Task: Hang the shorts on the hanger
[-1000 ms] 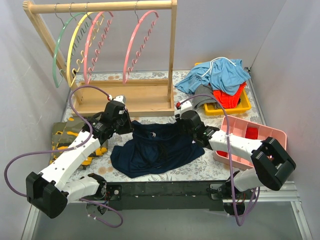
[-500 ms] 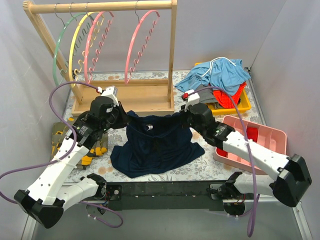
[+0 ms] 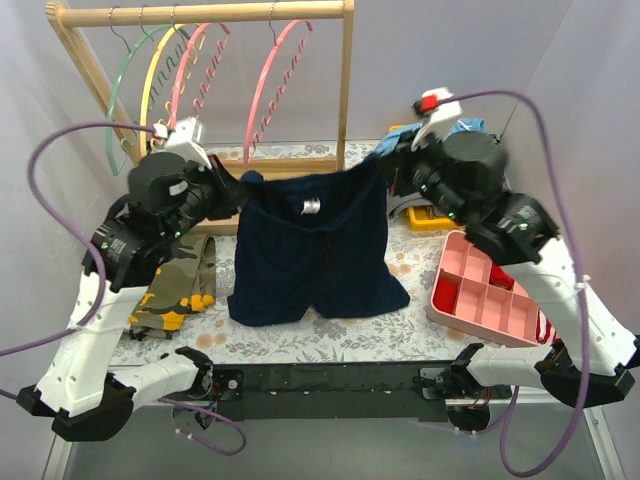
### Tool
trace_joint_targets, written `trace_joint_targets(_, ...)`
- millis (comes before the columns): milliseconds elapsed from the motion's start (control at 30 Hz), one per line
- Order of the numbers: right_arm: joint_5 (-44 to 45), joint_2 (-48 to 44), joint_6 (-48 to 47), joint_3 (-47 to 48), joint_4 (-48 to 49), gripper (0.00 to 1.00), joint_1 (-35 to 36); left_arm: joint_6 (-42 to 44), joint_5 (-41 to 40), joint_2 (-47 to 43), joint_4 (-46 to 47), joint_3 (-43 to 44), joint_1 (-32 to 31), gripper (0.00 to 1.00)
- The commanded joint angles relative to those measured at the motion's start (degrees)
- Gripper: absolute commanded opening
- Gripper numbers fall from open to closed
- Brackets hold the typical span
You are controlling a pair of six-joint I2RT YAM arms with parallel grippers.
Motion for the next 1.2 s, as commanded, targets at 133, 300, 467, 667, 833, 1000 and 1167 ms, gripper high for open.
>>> trace_joint_targets(133, -2.5, 2.9, 0.4, 25.9, -10.6, 0.01, 0.0, 1.2, -4.5, 0.1, -2.4, 14.6, 0.2, 0.0)
trace_joint_targets(300, -1.4, 1.8, 3.2, 13.2, -10.1, 0.01, -0.1, 0.2, -3.7, -1.7, -2.7, 7.8, 0.2, 0.0)
trace_joint_targets(467, -6.3, -0.1, 5.4, -11.2, -4.1, 0.01, -4.6, -3.8, 2.9, -8.5, 3.0, -16.7, 0.2, 0.0)
trace_joint_targets(667, -19.3, 8.6, 7.0, -29.3, 6.1, 0.01, -11.2, -7.3, 12.2, -12.0, 20.8, -44.0, 0.2, 0.0)
trace_joint_targets(833, -23.4, 16.0, 7.3, -32.7, 11.6, 0.01, -11.7, -5.3, 14.6, -10.1, 26.0, -46.6, 0.2, 0.31)
trace_joint_targets(1000, -25.0, 16.0, 6.9, -32.8, 12.4, 0.06, -11.7, -0.9, 15.1, -15.7, 20.5, -38.4, 0.2, 0.61)
trace_joint_targets(1167, -23.3, 13.6, 6.7, -33.6, 12.5, 0.32, -11.7, -0.4, 17.0, -20.1, 21.0, -29.1, 0.2, 0.69)
